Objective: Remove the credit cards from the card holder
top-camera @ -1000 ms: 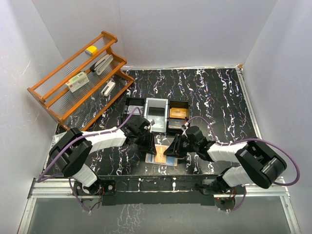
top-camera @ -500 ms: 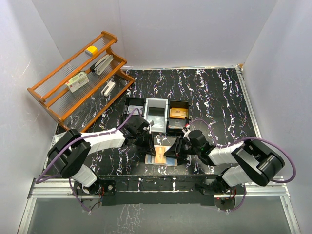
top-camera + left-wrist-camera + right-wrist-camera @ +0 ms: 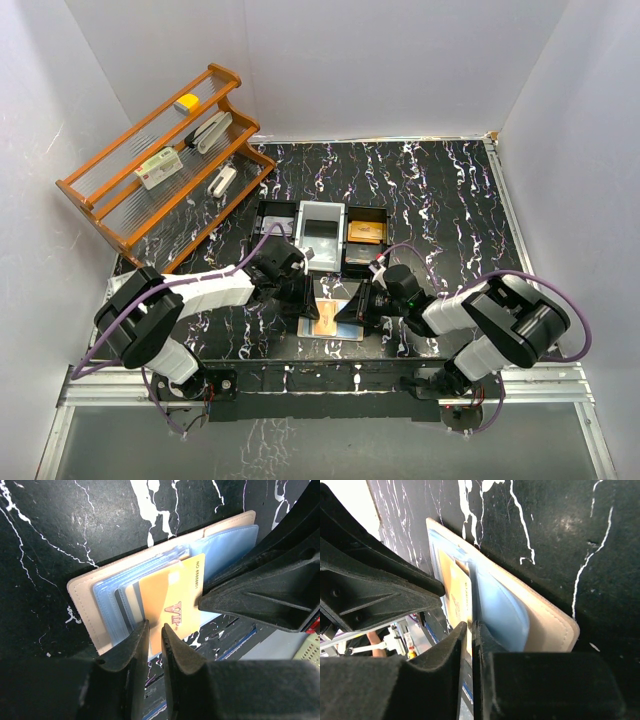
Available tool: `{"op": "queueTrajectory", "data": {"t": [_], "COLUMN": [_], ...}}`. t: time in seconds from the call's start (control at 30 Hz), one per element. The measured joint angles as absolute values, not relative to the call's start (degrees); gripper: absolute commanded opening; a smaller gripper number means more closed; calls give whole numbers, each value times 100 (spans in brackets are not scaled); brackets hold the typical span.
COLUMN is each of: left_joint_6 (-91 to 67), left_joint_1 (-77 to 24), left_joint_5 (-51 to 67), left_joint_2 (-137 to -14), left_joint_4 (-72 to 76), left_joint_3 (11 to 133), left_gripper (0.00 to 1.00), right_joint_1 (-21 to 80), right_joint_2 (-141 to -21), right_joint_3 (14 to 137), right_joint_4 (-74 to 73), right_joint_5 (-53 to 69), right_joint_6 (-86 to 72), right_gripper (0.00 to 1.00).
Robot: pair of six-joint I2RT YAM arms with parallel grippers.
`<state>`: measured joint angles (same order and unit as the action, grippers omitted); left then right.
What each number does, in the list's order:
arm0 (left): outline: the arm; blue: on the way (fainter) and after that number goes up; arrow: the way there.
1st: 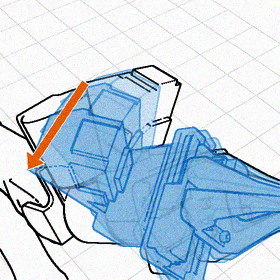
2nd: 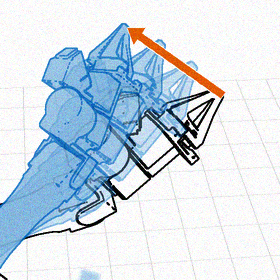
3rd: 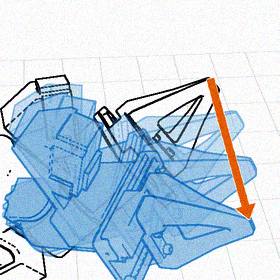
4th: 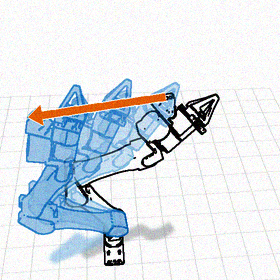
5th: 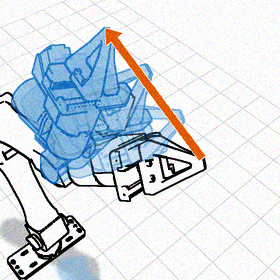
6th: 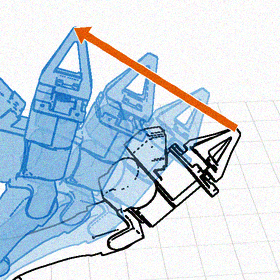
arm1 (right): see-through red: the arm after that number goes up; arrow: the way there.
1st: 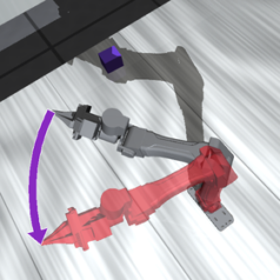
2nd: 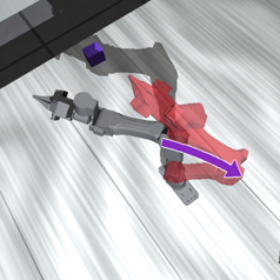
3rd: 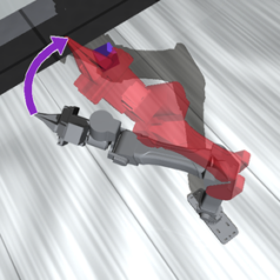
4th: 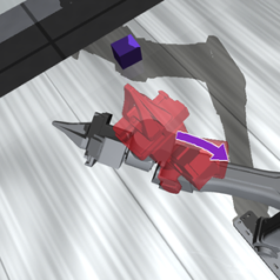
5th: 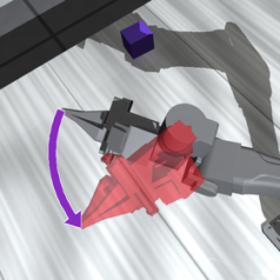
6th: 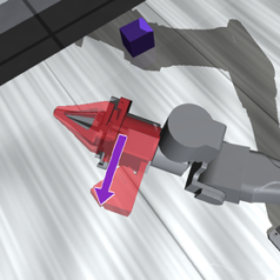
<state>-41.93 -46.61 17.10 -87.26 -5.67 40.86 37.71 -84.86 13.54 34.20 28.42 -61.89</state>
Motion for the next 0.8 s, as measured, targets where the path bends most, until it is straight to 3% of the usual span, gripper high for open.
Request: {"op": "queueTrajectory", "data": {"t": [0.07,0.6,0.8], "left_joint_6": [-4206,-4150,-3999], "left_joint_1": [-4663,-4663,-4663], "left_joint_5": [1712,1697,1691], "left_joint_2": [-8705,-8661,-8560], "left_joint_4": [-541,-631,-849], "left_joint_3": [4056,4053,4104], "left_gripper": [17,18,27], "right_joint_1": [3771,3743,3699], "right_joint_2": [-8503,-7754,-7734], "right_joint_3": [1358,1415,1415], "right_joint_4": [3411,2270,2110], "right_joint_5": [2842,2390,2392], "right_joint_6": [-6198,-6123,-6097], "right_gripper": [0,0,0]}}
